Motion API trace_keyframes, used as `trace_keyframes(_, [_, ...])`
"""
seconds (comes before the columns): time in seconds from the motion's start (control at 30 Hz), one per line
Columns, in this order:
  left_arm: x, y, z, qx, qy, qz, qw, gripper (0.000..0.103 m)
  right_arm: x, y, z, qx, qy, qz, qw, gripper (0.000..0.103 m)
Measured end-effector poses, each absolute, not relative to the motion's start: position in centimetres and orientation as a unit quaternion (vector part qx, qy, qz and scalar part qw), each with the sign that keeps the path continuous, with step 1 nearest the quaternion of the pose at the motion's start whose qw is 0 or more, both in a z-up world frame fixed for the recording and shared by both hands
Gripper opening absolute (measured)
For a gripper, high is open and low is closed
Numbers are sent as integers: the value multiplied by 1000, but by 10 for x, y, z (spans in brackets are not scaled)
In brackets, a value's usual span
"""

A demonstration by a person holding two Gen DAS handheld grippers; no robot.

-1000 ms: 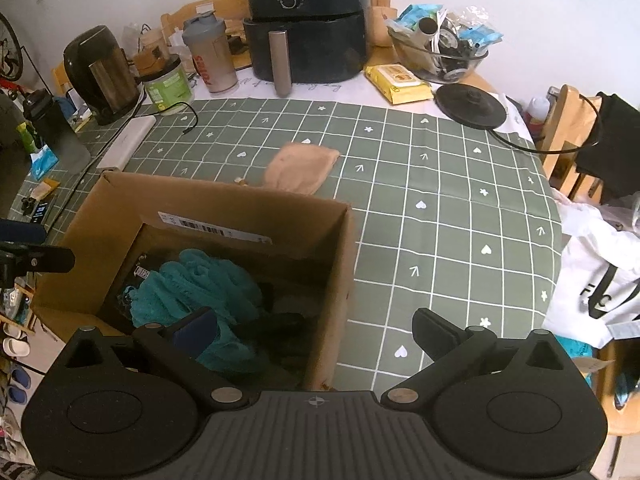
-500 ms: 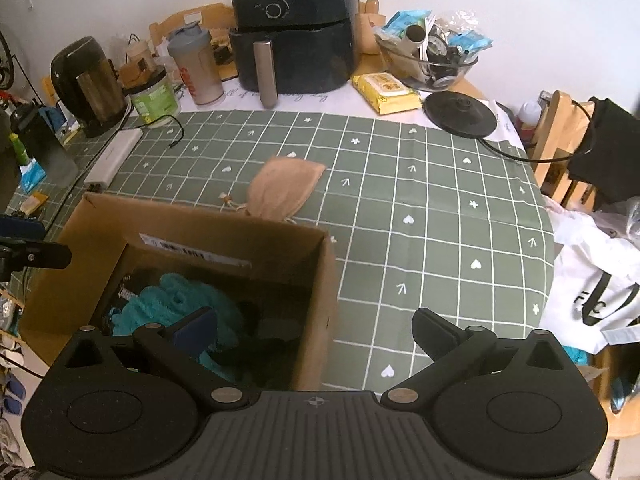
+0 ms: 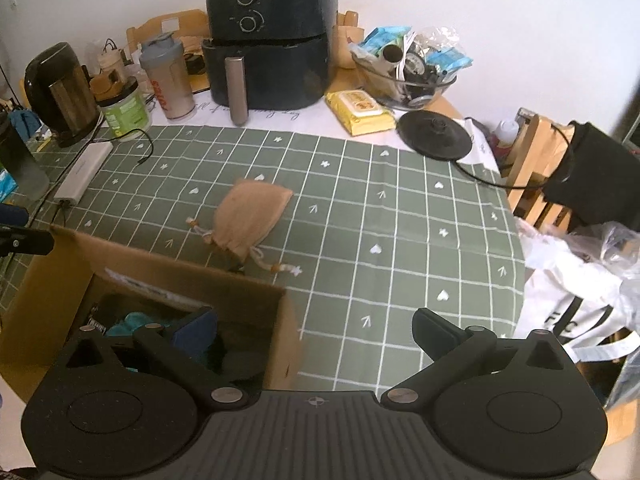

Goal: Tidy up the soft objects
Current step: 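Move the right gripper to the second black cable beside the tan pouch, then close the right gripper on the black USB cable and lift it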

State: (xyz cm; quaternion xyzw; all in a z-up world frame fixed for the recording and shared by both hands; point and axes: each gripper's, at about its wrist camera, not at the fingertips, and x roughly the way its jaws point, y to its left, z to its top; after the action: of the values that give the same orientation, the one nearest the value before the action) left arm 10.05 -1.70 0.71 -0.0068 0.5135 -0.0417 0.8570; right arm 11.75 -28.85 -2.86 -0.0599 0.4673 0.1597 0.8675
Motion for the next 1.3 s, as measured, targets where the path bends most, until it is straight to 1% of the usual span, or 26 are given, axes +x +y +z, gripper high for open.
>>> trace_keyframes(0.27, [120, -11, 9, -8, 504, -48, 862, 72, 142, -293, -24, -69, 453, 167, 873, 103])
trace_keyframes(0.57, [133, -3, 0, -17, 509, -56, 859, 72, 176, -302, -28, -56, 439, 184, 878, 103])
trace_keyframes(0.73, [136, 2, -4, -25, 513, -56, 856, 72, 195, -298, -32, -72, 434, 209, 874, 103])
trace_keyframes(1.3, [142, 13, -12, -46, 521, -43, 851, 72, 235, -252, -57, -134, 450, 342, 814, 102])
